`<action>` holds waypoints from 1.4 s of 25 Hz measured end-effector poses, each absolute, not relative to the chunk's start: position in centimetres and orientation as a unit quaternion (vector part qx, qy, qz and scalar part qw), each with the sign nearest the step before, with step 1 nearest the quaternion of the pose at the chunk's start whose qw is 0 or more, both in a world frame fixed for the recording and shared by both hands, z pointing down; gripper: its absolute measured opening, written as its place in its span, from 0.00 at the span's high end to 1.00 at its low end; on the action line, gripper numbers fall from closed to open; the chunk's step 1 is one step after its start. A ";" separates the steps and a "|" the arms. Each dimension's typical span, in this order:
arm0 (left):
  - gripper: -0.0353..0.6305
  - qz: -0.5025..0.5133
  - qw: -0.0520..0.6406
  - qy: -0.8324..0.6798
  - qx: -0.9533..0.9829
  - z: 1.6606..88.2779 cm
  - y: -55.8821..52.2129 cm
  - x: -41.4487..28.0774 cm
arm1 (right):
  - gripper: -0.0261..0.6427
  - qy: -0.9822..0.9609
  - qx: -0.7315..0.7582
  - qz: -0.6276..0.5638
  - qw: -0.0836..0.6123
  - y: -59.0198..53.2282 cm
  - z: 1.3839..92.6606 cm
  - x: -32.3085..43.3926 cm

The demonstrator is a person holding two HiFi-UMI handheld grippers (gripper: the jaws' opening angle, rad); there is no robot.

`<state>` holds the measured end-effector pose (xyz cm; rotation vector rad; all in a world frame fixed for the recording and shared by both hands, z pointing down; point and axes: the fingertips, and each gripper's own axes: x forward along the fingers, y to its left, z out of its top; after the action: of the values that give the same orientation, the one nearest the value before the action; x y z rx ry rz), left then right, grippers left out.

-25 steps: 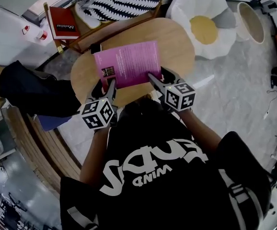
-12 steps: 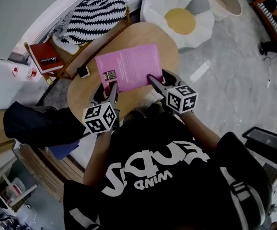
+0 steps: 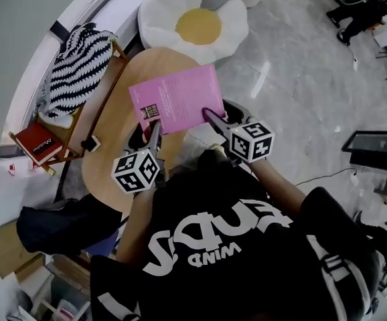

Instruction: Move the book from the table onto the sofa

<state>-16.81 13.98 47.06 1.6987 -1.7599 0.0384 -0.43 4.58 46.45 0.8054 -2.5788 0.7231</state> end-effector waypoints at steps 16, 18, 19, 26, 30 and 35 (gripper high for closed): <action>0.60 0.056 0.332 -0.600 0.726 46.5 2.9 -3.0 | 0.62 -0.873 0.386 0.272 0.119 -2.7 45.9 15.3; 0.60 0.054 0.330 -0.596 0.730 46.7 2.1 -2.3 | 0.62 -0.873 0.390 0.270 0.115 -3.2 46.1 16.1; 0.60 0.053 0.328 -0.595 0.731 46.7 1.8 -1.8 | 0.62 -0.872 0.392 0.269 0.114 -3.4 46.2 16.6; 0.60 0.042 0.326 -0.591 0.737 45.7 -1.0 1.7 | 0.62 -0.872 0.404 0.256 0.102 -6.4 44.7 20.1; 0.60 0.041 0.323 -0.590 0.738 45.6 -2.1 2.0 | 0.63 -0.873 0.408 0.250 0.097 -7.6 44.3 20.3; 0.60 0.042 0.320 -0.588 0.742 46.3 -3.7 2.2 | 0.63 -0.871 0.411 0.250 0.098 -8.9 45.2 20.6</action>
<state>2.20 -3.65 46.32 1.9499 -1.5452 0.1103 20.61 -8.89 45.16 1.2155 -2.5778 0.7409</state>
